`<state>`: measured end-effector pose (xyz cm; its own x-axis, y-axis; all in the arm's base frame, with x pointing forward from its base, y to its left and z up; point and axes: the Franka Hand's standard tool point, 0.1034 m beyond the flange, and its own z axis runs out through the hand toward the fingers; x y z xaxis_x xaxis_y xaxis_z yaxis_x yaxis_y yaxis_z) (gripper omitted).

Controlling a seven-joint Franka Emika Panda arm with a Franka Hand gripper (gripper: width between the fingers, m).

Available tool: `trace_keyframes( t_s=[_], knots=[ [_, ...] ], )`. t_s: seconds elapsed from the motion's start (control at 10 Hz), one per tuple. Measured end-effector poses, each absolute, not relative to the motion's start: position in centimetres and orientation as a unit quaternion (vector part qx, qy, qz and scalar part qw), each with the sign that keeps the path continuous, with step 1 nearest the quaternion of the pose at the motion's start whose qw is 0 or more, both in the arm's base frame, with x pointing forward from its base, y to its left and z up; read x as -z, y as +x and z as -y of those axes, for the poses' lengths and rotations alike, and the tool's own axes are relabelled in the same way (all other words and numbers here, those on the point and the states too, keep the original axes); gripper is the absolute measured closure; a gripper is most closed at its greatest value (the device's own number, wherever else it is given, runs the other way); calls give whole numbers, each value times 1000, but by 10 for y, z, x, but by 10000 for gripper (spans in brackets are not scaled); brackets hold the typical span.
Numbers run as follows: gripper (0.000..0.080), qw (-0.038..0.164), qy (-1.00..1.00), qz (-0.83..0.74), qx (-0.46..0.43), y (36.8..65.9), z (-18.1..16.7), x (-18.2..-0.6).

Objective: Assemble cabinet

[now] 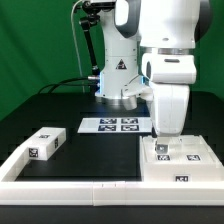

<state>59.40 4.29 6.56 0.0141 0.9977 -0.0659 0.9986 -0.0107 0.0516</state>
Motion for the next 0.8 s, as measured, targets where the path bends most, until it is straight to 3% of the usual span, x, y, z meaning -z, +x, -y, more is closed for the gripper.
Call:
trace_keyframes(
  t_s=[0.1, 0.2, 0.5, 0.8],
  knots=[
    [36, 45, 713, -700, 3, 592, -40, -69],
    [11, 51, 718, -694, -5, 585, -37, -73],
    [2, 62, 764, -642, -29, 550, -36, -89],
    [2, 60, 816, -572, -53, 517, -54, -96]
  ],
)
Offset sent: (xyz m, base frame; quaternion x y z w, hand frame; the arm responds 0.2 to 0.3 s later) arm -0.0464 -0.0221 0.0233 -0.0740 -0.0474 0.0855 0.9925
